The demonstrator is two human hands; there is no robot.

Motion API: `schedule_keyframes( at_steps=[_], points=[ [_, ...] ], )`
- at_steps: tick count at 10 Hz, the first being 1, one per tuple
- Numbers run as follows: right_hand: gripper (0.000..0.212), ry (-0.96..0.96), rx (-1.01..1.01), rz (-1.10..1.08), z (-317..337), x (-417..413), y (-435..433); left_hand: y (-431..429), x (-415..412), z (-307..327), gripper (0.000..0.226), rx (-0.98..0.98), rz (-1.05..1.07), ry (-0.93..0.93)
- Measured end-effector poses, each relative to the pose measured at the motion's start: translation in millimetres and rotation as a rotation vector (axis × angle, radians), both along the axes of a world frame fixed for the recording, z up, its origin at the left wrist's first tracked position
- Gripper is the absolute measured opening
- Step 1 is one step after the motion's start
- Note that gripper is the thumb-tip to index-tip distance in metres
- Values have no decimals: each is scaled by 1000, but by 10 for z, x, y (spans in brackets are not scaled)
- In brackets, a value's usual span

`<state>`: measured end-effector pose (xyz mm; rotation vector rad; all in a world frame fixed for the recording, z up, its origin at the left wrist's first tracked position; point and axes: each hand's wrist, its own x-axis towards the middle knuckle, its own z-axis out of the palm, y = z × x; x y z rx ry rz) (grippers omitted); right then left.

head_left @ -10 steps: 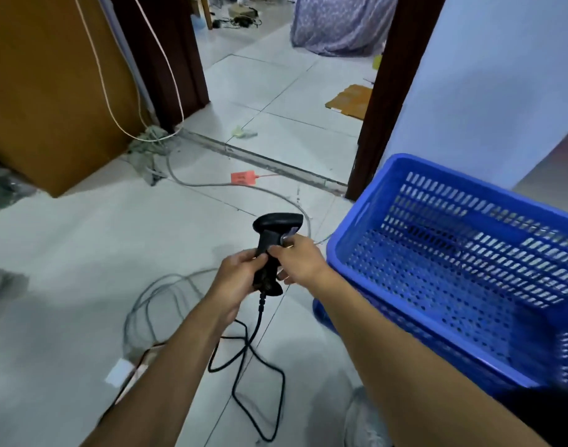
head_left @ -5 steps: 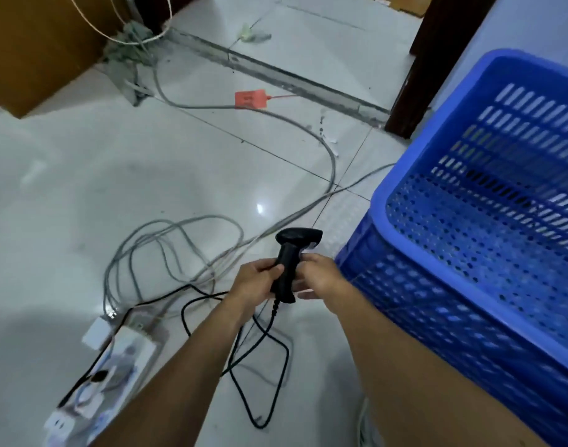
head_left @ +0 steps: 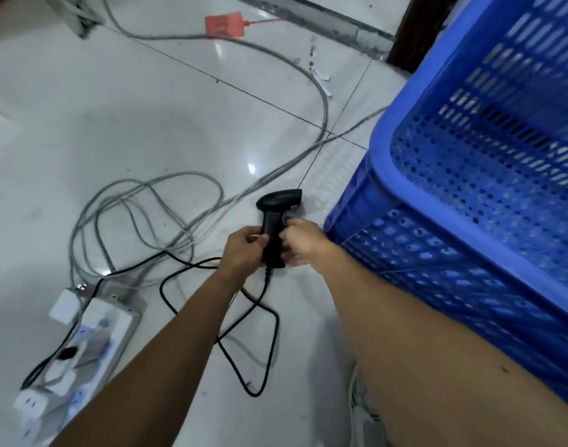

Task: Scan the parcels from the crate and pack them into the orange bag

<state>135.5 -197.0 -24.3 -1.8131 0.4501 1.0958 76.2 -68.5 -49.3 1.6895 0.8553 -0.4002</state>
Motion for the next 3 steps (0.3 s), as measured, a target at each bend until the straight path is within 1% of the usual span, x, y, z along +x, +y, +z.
schedule_keyframes(
  at_steps=[1, 2, 3],
  points=[
    [48, -44, -82, 71, -63, -65, -25, -10, -12, -12, 22, 206, -153, 13],
    [58, -69, -173, 128, -86, -142, -29, -64, -67, 33, 28, 295, -273, 0],
    [61, -91, -305, 214, -26, -147, -41, -85, -97, 99, 39, 343, -289, 17]
  ],
)
